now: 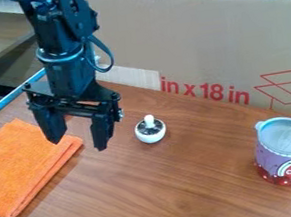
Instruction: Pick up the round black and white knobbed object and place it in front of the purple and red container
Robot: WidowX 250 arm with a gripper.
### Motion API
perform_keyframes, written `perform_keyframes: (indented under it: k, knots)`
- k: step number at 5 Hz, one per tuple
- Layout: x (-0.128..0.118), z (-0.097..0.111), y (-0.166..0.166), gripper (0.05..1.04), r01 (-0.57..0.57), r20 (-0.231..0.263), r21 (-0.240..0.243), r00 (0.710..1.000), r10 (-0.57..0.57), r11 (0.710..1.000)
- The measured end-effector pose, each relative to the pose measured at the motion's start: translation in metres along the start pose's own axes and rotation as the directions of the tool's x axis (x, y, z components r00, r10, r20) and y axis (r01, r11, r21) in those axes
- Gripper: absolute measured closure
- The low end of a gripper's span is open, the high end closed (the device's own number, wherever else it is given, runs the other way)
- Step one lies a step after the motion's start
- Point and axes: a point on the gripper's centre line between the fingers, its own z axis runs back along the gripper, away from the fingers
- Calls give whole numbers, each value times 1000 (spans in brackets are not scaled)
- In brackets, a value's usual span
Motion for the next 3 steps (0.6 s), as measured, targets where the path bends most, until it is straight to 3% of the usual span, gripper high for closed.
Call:
perform_keyframes:
  k: [1, 3]
  knots:
    - [-1, -4, 0, 83, 2, -15, 1, 1000, -2, 1000]
    - [43, -4, -21, 83, 65, 50, -90, 997, -60, 994]
